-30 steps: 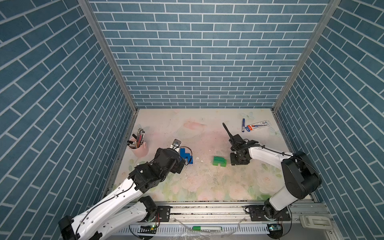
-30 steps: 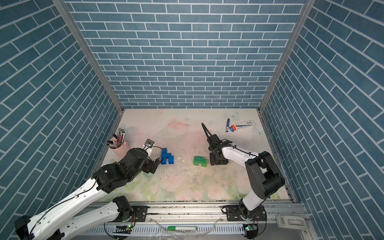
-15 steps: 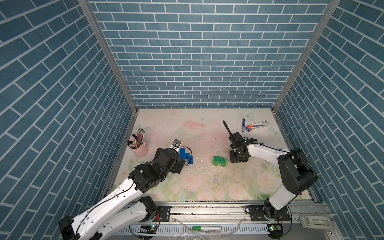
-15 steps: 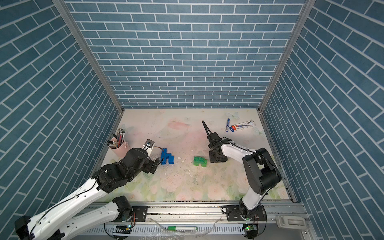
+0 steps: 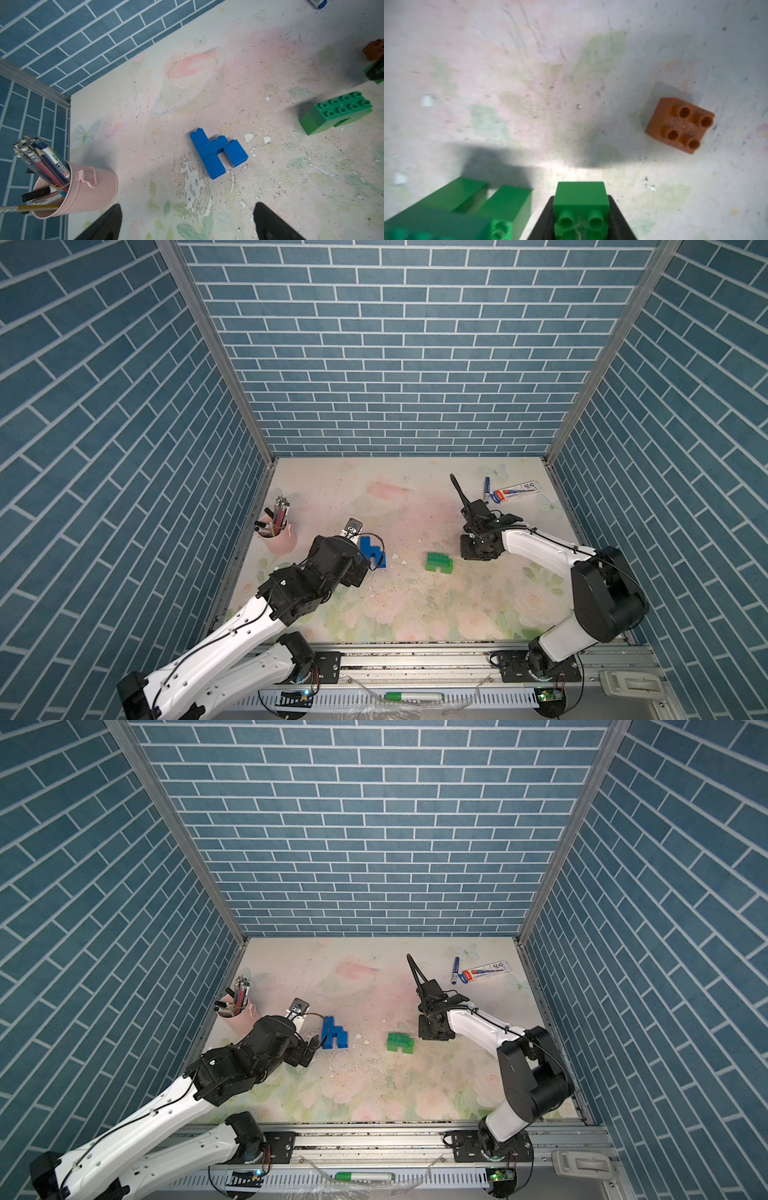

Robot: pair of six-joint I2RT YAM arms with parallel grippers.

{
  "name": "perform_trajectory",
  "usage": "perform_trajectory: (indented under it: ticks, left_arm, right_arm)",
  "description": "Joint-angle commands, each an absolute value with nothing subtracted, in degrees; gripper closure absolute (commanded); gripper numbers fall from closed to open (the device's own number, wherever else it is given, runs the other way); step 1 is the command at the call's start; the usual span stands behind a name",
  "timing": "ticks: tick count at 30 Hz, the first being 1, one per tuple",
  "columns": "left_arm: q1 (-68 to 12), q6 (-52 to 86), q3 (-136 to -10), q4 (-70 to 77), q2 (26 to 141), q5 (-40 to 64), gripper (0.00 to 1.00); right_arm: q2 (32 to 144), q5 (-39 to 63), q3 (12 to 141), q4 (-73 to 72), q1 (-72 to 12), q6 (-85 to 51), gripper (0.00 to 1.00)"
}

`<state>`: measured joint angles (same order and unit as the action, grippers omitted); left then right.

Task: Assemble the letter h with lego
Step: Pick up the lego brick from the center of the board.

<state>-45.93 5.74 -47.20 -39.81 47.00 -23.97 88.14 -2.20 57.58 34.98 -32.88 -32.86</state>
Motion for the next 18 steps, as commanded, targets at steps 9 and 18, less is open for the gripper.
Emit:
perform_trajectory:
  ticks: [9,18]
  left_arm:
    - [-45.1,5.8,-46.8,-40.5,45.9,-23.7,0.01]
    - [-45.1,6.1,-46.8,-40.5,44.0,-23.0,0.01]
  right_arm:
    - [88.2,10.0,67.2,37.4,-41.4,-48.7,1.0]
    - [85.7,-2.5,68.2,39.3,-45.4,-55.1,1.0]
